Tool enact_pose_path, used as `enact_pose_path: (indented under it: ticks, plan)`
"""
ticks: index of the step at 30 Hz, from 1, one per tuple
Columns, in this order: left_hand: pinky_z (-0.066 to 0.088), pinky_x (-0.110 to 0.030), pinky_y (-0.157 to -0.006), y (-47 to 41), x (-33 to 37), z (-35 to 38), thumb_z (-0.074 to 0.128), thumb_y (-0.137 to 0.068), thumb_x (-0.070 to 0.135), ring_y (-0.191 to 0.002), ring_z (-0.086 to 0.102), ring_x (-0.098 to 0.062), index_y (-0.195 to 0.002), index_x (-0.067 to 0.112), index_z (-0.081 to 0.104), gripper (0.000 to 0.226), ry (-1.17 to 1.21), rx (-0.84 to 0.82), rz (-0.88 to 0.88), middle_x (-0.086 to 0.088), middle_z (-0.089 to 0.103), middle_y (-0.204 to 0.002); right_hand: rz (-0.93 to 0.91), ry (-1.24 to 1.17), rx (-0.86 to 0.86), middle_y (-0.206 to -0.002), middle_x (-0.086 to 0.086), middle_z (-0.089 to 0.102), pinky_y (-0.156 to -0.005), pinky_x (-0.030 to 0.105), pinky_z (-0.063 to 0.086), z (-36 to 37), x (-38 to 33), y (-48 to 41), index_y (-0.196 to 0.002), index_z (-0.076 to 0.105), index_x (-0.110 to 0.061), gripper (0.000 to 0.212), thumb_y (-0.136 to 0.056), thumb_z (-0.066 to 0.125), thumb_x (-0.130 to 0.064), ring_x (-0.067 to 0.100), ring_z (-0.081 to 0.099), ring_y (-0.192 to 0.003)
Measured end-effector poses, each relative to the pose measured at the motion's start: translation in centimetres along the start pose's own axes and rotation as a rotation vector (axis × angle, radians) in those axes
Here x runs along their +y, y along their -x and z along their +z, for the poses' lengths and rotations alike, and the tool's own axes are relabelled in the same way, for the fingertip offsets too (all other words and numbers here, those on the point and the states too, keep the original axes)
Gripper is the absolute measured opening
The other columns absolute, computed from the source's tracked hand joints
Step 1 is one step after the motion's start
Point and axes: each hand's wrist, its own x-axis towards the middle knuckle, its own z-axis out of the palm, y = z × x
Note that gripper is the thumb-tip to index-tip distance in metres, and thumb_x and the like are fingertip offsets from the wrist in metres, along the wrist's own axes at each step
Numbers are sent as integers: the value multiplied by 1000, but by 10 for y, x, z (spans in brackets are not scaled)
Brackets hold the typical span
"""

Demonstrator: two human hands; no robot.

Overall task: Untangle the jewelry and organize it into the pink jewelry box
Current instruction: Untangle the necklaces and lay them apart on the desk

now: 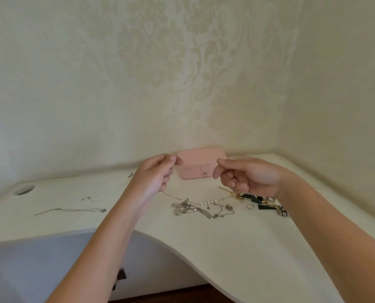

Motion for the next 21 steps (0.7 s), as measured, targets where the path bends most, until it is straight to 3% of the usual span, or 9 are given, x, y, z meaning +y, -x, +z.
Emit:
enact_pose_path:
  ticks: [5,9,14,16,19,21]
  plan:
    - [14,-16,-41,4,18,-32,48,-97,19,-47,18,-9,-92,11,70,24,-130,73,76,8,23,-55,-51,-305,-16,-68,2,59,-54,16,48,11,36,-25,-92,63,-7,15,-81,55,-14,9,55,-56]
    - [18,-16,-40,13,31,-52,45,-98,16,-43,25,-10,-93,12,70,26,-157,31,56,4,37,-54,-88,-335,-45,-76,4,65,-66,19,55,23,52,-37,-98,63,-6,22,-77,58,-2,14,65,-69]
    - [19,-16,-38,17,35,-64,42,-98,12,-41,29,-9,-96,10,69,26,-188,5,13,2,45,-56,-52,-265,-77,-82,9,67,-72,21,56,42,65,-39,-97,63,-4,16,-84,58,5,17,66,-75]
    - [18,-16,-38,14,29,-66,41,-98,11,-40,27,-9,-96,10,68,27,-194,-14,-31,2,46,-55,-62,-121,16,-80,6,70,-74,23,54,48,68,-39,-94,65,-7,14,-86,61,3,14,66,-75]
    - [18,-15,-36,-2,11,-70,40,-98,10,-38,26,-7,-96,8,68,27,-207,-38,-122,2,46,-55,-197,471,301,-71,-10,67,-60,13,43,47,73,-41,-85,69,-17,15,-86,61,-4,-4,57,-61]
    - [18,-14,-35,-18,-7,-73,41,-99,9,-39,28,-7,-96,7,67,26,-213,-55,-214,0,47,-57,-340,766,350,-82,-10,67,-66,10,41,45,76,-43,-85,69,-21,20,-86,58,-4,-4,57,-72]
